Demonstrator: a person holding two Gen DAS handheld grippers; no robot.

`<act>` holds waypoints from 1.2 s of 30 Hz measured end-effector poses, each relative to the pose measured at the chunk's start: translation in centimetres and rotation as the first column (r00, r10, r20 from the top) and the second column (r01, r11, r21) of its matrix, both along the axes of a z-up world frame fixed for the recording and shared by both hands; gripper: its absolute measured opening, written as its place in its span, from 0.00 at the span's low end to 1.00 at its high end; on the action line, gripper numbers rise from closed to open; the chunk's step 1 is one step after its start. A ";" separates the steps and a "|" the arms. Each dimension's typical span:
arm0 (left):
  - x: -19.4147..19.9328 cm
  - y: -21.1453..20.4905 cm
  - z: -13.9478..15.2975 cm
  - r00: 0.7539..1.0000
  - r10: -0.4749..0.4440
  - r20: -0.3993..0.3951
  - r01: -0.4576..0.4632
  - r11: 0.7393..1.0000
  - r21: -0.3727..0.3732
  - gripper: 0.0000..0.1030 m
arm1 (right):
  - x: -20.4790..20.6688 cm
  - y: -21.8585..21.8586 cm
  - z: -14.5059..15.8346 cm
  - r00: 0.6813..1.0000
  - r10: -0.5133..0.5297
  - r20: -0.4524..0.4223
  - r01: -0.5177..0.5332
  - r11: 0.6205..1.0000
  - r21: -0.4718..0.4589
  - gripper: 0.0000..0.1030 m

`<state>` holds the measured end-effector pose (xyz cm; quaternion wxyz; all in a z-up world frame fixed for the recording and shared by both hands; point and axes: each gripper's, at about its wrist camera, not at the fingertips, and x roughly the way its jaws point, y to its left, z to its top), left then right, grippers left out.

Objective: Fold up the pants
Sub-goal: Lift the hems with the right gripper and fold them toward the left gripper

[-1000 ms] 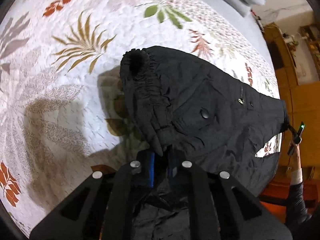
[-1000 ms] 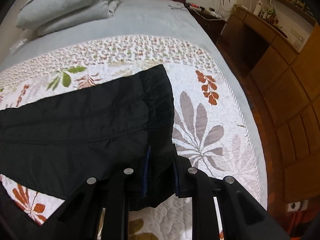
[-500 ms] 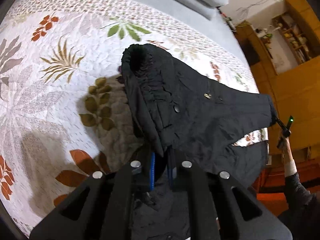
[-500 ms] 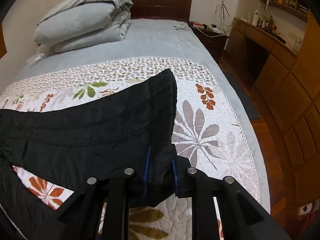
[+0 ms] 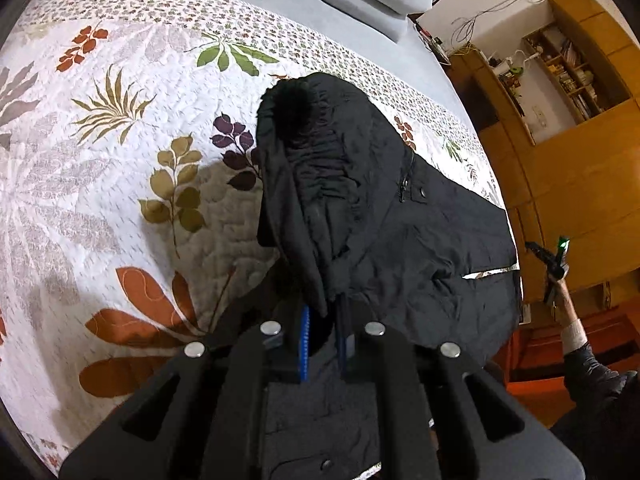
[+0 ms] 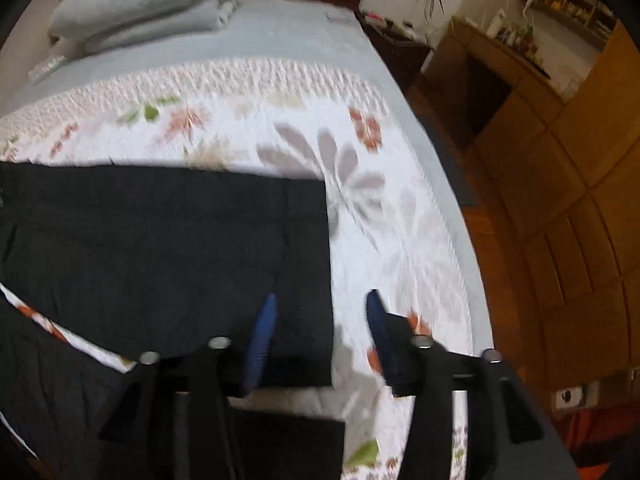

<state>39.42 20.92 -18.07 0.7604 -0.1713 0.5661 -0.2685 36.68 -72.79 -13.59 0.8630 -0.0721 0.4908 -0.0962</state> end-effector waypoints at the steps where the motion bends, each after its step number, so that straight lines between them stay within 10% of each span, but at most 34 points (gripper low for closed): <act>1: 0.1 0.0 0.0 1.000 -0.002 0.004 0.002 1.000 0.003 0.09 | 1.4 1.6 0.8 0.998 0.066 0.004 -0.066 0.998 0.008 0.51; 4: 0.2 0.4 -0.3 1.000 0.003 0.011 -0.003 1.000 -0.019 0.09 | 6.9 7.5 1.8 0.957 0.291 -0.012 -0.287 0.949 0.129 0.51; 10: -0.6 0.5 -0.7 0.999 0.017 0.037 -0.016 1.000 -0.023 0.10 | 17.6 21.5 -2.0 0.776 0.621 -0.107 -0.587 0.774 0.239 0.54; 21: 0.6 -1.0 -1.4 0.998 -0.010 0.060 0.003 0.994 0.114 0.12 | 23.1 22.2 -9.1 0.620 0.715 -0.323 -0.592 0.697 0.405 0.54; 29: 1.5 -1.0 -2.2 0.999 0.011 0.040 -0.016 0.991 0.135 0.16 | 24.2 24.8 -12.0 0.468 0.765 -0.442 -0.646 0.637 0.420 0.77; 36: 1.9 -1.4 -2.8 0.999 0.023 0.041 -0.029 0.990 0.140 0.27 | 22.7 25.1 -10.7 0.398 0.794 -0.459 -0.684 0.590 0.429 0.27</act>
